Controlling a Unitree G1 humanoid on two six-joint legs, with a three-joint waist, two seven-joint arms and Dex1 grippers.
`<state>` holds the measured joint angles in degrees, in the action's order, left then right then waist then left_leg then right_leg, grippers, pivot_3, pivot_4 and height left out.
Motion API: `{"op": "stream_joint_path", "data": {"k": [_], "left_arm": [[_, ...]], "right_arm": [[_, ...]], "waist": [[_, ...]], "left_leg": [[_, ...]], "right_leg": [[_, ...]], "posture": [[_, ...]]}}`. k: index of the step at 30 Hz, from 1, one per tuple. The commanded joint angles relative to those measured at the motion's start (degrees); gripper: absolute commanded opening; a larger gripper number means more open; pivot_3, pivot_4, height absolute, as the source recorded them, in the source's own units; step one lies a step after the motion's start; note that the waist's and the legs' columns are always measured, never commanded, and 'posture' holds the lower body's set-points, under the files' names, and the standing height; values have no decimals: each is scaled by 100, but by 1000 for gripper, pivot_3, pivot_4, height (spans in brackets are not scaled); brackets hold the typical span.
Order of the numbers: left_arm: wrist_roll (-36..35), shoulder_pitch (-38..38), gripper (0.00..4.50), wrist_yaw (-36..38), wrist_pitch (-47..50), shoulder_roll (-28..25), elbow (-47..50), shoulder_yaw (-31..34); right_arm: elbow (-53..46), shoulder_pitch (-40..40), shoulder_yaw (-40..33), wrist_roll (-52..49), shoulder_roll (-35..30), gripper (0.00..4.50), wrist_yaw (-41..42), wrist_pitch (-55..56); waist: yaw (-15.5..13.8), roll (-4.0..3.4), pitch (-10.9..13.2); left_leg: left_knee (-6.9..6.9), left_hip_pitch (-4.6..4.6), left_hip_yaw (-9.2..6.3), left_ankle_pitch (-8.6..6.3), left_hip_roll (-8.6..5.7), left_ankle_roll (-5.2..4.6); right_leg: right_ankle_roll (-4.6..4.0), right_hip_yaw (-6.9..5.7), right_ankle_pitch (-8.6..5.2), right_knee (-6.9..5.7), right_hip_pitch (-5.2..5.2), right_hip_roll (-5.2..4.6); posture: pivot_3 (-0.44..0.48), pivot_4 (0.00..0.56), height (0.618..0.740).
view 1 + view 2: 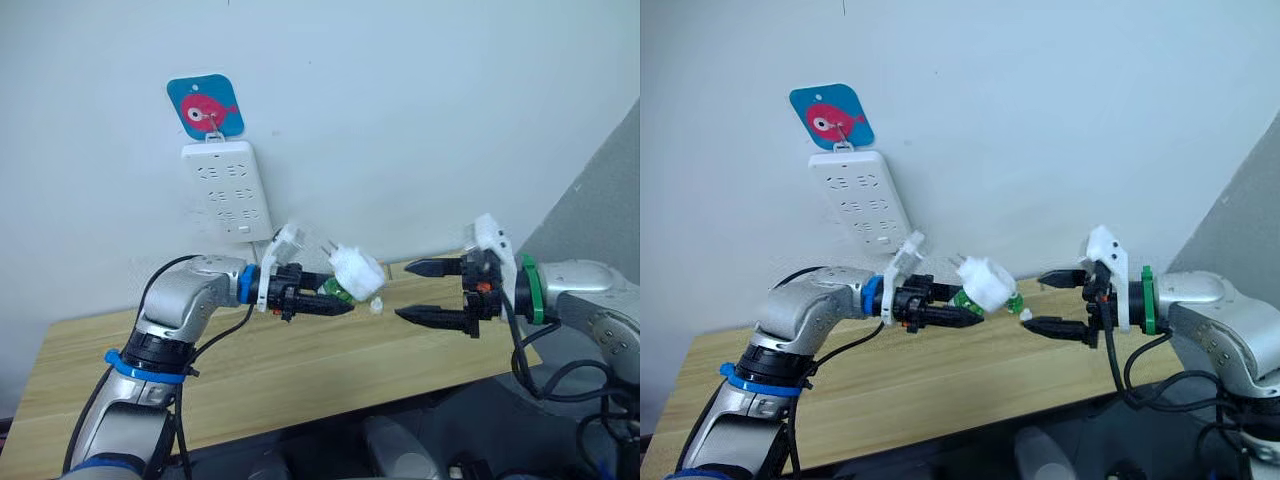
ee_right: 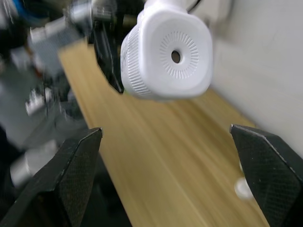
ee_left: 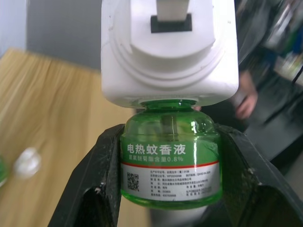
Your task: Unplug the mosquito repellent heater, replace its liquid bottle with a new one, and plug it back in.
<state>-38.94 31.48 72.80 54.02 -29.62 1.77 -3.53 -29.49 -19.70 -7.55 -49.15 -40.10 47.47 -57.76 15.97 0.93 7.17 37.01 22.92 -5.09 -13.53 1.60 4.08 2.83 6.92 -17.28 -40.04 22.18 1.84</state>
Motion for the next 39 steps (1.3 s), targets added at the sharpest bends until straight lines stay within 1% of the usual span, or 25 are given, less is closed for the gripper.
{"op": "stream_joint_path", "data": {"k": [1,5,10,16,21,29,36,39], "left_arm": [[-745,20,2284,-388,591,133,210,575],[-1135,-1,2284,-708,936,180,296,805],[-1562,-15,2284,-1002,1205,242,443,943],[-1876,19,2284,-1278,1338,292,547,1001],[-2060,-6,2284,-1469,1373,301,611,998],[-2305,12,2284,-1659,1431,298,664,996],[-2437,89,2284,-1661,1467,215,639,949],[-2462,133,2284,-1683,1458,211,594,940]], "right_arm": [[-95,25,-750,-1339,616,4500,-1093,-430],[-27,136,-977,-2324,1022,4500,-2070,-601],[98,-34,-603,-3229,1337,4500,-3021,-620],[458,-262,-221,-3815,1514,4500,-3616,-454],[669,-517,-83,-4166,1650,4500,-3767,-268],[829,-713,122,-4184,1703,4500,-3653,-95],[955,-829,242,-4173,1816,4500,-3455,-23],[1009,-881,284,-4139,1826,3878,-3398,-46]], "waist": [[10,-3,-14],[12,-11,-39],[19,-23,-110],[15,-30,-140],[10,-34,-147],[-7,-37,-164],[-11,-38,-168],[-13,-38,-168]], "left_leg": [[0,0,-2,0,1,0],[0,0,-2,0,-2,1],[-3,-1,-1,0,0,0],[-3,-3,0,0,-2,0],[-4,-2,0,0,-2,0],[-4,-2,0,0,-2,0],[-5,-1,0,0,-2,0],[-5,-2,-1,0,-2,1]], "right_leg": [[-1,-1,0,0,0,0],[-10,0,6,-1,-1,0],[-8,1,4,1,0,0],[2,2,-2,2,-2,1],[0,2,-1,3,-1,1],[2,2,-2,5,-1,2],[0,2,-1,5,-1,2],[1,1,-1,5,-1,2]], "posture": [[-292,39,740],[-292,35,740],[-290,29,740],[-283,23,740],[-277,21,740],[-276,20,740],[-276,20,740],[-272,21,740]]}}
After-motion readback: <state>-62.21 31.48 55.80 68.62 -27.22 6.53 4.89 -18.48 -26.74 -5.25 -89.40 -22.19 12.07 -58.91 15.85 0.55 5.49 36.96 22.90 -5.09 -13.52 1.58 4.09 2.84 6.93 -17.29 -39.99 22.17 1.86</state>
